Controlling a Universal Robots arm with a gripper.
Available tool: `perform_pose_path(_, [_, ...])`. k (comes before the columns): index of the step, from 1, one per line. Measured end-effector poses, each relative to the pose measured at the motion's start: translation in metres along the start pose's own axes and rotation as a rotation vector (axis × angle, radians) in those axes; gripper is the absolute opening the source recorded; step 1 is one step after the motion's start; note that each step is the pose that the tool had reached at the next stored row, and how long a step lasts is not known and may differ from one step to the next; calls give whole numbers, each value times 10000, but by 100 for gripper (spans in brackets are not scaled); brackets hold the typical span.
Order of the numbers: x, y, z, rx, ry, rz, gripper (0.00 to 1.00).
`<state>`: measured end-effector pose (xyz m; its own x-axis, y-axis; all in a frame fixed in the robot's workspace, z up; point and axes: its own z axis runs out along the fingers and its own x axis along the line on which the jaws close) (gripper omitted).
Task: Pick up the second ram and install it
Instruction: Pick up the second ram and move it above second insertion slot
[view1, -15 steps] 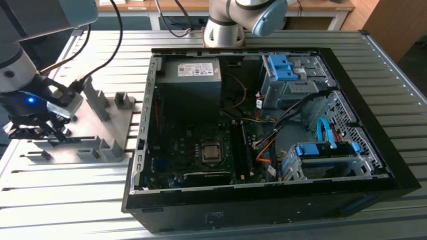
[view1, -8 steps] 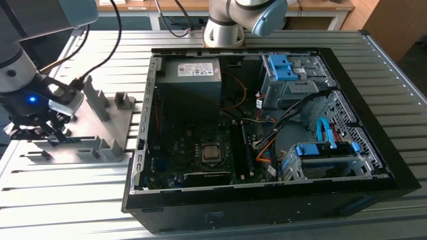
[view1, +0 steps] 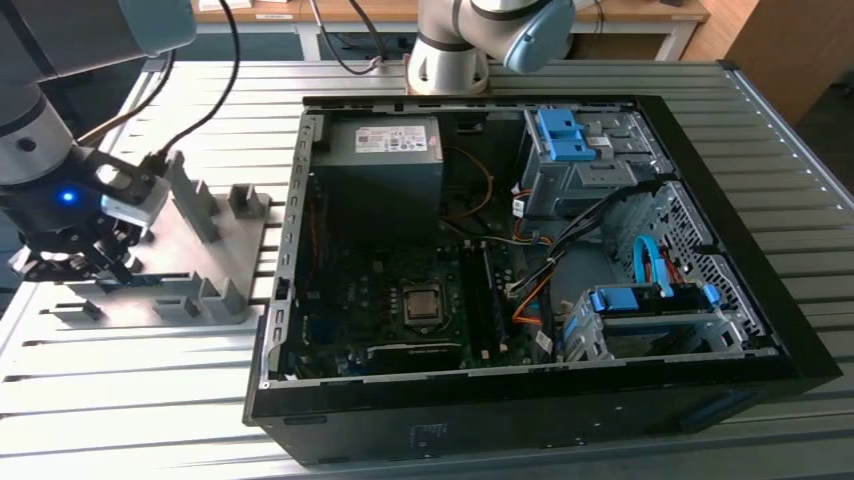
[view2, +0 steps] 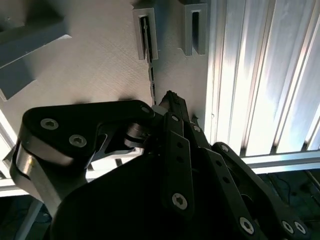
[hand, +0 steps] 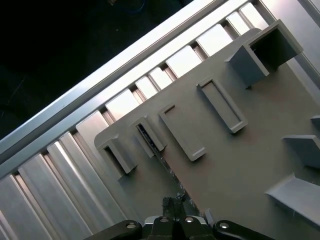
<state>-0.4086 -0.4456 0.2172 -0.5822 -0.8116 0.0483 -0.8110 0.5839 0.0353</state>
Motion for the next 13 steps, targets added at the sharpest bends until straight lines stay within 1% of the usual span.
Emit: perform_pose_path(13, [0, 0, 0, 53, 39, -1100, 10])
